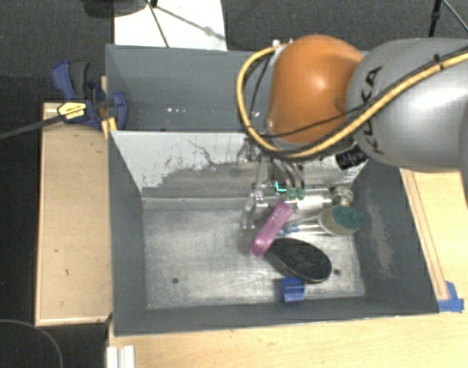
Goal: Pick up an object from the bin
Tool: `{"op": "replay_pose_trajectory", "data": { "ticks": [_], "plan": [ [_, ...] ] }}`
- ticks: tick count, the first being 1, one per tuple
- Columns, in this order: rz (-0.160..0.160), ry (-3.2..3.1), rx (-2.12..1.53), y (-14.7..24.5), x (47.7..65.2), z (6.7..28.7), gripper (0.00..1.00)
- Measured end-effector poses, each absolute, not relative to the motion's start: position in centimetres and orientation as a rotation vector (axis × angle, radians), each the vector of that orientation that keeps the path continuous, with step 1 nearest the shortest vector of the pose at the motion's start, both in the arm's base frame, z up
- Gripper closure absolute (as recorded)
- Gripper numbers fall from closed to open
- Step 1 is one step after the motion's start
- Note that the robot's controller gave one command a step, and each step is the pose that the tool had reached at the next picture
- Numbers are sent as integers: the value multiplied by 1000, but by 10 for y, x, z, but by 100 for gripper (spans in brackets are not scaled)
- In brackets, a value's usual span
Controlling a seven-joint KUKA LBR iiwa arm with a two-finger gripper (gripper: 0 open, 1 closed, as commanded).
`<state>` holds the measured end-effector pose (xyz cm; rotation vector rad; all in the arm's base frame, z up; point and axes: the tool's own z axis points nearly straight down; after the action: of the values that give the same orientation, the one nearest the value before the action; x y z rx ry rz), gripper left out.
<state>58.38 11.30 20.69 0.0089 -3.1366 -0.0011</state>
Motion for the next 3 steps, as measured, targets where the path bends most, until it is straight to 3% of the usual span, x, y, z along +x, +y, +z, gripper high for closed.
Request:
{"op": "replay_pose_trajectory", "data": {
  "ticks": [1, 2, 3],
  "plan": [
    [0, -3092, 537, 39, 563, 98, 0],
    [2, -2968, 1056, -7, 586, 82, 0],
    [-2, -2975, 1051, -3, 587, 84, 100]
  ]
}}
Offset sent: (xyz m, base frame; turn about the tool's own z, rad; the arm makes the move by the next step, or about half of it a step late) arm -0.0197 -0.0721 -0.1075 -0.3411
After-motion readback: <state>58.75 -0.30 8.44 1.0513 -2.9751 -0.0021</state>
